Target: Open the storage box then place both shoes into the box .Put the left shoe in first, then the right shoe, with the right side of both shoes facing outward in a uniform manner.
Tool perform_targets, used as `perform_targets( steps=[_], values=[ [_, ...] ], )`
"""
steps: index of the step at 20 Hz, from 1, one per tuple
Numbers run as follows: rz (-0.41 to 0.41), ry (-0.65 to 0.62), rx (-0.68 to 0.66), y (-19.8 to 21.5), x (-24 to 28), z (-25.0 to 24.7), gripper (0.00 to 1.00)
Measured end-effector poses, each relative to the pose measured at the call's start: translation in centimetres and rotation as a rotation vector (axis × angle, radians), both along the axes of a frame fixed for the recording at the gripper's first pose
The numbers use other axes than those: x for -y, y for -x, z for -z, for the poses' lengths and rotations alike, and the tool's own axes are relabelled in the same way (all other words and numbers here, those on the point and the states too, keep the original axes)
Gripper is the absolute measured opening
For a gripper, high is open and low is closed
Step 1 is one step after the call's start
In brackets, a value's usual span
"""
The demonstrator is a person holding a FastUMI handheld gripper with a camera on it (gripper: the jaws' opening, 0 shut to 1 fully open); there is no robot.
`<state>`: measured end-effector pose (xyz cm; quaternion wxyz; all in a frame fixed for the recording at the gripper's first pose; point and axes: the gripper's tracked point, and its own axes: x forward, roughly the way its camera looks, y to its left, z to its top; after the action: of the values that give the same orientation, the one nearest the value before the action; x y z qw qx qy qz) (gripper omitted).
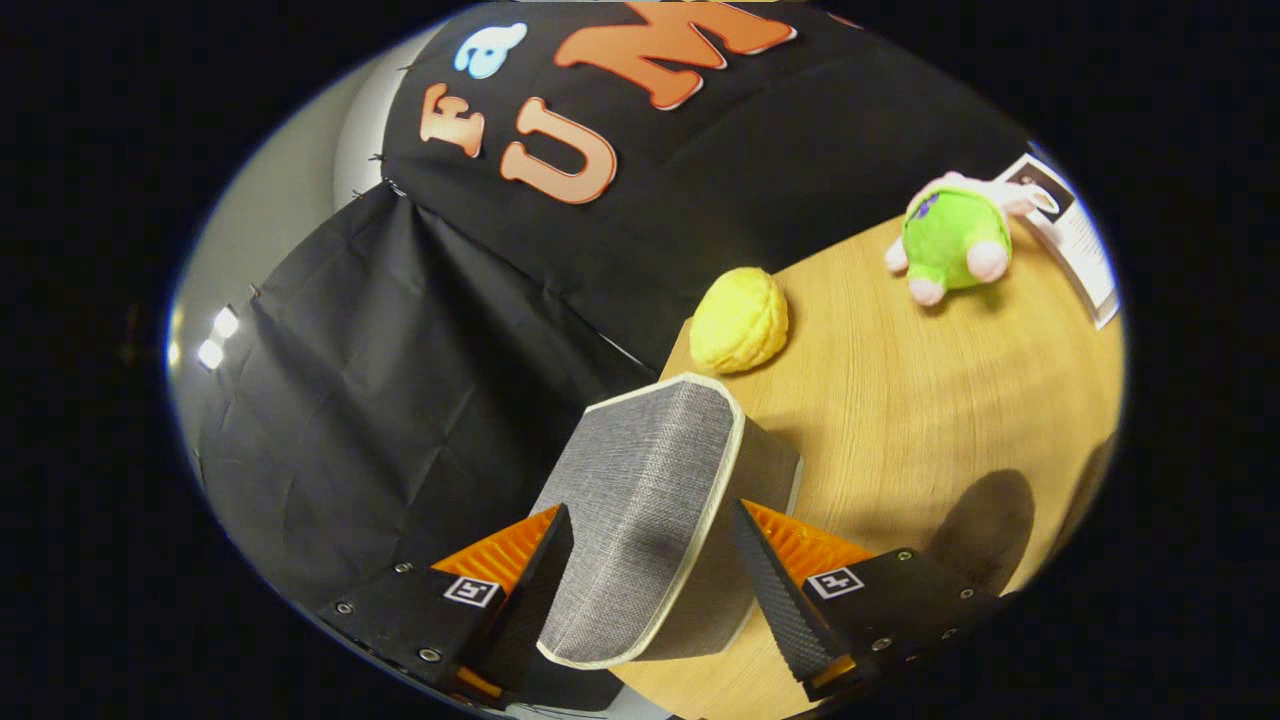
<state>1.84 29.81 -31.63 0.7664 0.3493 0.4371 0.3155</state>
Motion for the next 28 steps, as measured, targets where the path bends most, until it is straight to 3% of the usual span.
perform_targets(
  steps=[5,9,16,22,27,28],
  values=[
    [-0.018,-0.107,-0.128,-0.2,-2.2,2.8,0.96],
    [-0.023,-0.208,-0.153,0.1,-4.0,2.3,0.94],
    [0.074,-0.292,-0.055,-1.9,-2.2,-3.3,0.44],
    [0.069,-0.251,-0.037,-1.9,-4.8,-6.0,0.18],
    [0.071,-0.268,0.019,-2.6,-8.8,-11.5,0.14],
    [0.072,-0.269,0.036,-2.6,-9.5,-12.7,0.09]
  ],
)
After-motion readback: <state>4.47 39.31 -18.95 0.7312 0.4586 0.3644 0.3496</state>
